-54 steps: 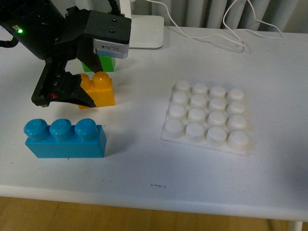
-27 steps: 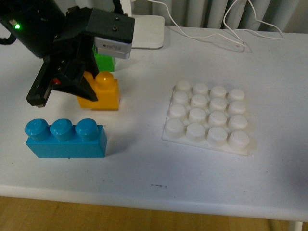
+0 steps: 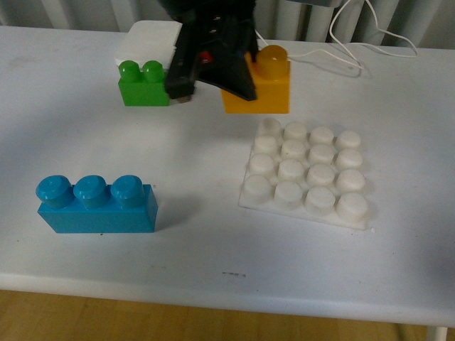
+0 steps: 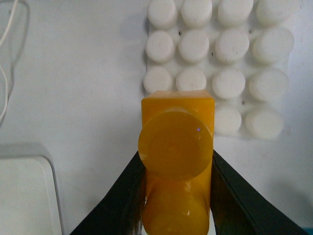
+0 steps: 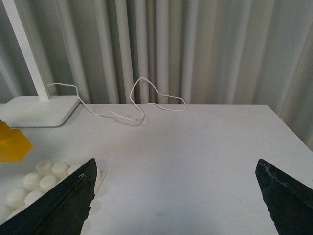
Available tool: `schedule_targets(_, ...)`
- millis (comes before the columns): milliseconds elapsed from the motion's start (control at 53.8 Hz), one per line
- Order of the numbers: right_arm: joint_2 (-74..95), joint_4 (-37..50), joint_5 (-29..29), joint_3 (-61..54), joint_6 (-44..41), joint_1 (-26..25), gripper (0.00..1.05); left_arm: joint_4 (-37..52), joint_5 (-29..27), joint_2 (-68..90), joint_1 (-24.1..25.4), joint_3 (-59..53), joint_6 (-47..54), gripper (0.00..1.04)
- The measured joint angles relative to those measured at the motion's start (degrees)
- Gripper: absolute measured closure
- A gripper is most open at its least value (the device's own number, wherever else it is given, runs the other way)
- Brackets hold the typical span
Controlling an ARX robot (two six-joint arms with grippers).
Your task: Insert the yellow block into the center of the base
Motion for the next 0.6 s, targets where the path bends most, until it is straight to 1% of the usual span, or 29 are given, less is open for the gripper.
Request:
schedule_targets(279, 0.0, 0.0, -0.02, 0.0, 0.0, 0.0, 0.09, 0.61, 1.22, 7.28, -5.14, 5.29, -2.56, 0.73)
schedule_targets(595, 0.0, 0.0, -0.02, 0.0, 0.0, 0.0, 0.09, 0.04, 1.18, 10.71, -5.92, 8.33, -2.49, 0.73)
